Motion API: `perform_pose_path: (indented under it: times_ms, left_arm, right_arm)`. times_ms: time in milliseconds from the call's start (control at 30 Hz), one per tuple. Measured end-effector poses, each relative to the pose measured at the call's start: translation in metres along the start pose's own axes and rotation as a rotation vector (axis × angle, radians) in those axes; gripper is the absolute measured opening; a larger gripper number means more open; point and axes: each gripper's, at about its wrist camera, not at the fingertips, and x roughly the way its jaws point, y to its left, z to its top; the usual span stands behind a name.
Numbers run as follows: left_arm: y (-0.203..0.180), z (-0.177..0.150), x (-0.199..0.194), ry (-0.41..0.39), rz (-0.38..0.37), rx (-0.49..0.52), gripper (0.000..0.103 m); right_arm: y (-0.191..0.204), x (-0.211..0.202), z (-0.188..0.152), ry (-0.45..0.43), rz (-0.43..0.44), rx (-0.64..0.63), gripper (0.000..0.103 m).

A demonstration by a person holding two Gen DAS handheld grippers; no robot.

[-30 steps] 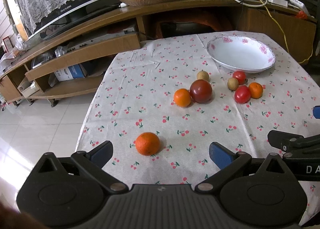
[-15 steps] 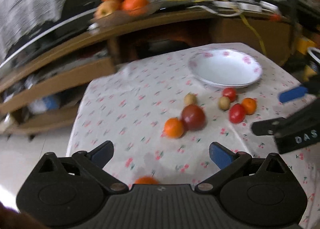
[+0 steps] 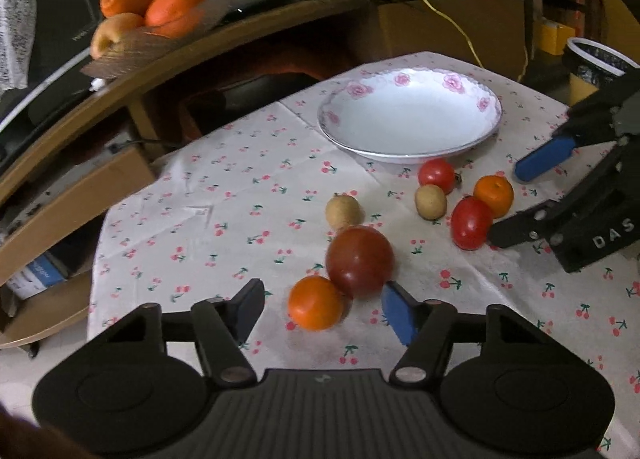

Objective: Organize fruits
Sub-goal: 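Grasp an orange with the left tool while the right tool grasps another orange, then carry both oranges over the white bowl and open both tools to drop them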

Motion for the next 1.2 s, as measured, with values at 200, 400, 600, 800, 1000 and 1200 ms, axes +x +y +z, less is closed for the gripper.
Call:
perform_pose_path:
  times_ms: [200,400,600,800,1000,1200]
  left_arm:
    - [0.006,-0.002,0.009,0.022,-0.053,-0.016,0.054]
    - [0.006,0.000,0.010,0.030,-0.068,-0.035,0.043]
    - [0.008,-0.001,0.010,0.032,-0.085,-0.057,0.038]
    - [0.000,0.001,0.011,0.018,-0.081,-0.034,0.037]
    - [0.001,0.004,0.011,0.030,-0.076,-0.060,0.036]
    - [0.010,0.013,0.001,0.008,-0.091,-0.120,0.036]
  right_arm:
    - [-0.005,0.008,0.001,0.003,0.041,-0.029,0.057]
    - [-0.009,0.007,0.003,-0.007,0.056,-0.034,0.031]
    - [-0.009,0.010,0.004,-0.026,0.060,-0.054,0.030]
    - [-0.007,0.016,0.008,-0.030,0.052,-0.077,0.036]
    - [-0.004,0.014,0.008,-0.020,0.034,-0.079,0.028]
    - [-0.012,-0.004,0.013,-0.048,0.079,-0.007,0.028]
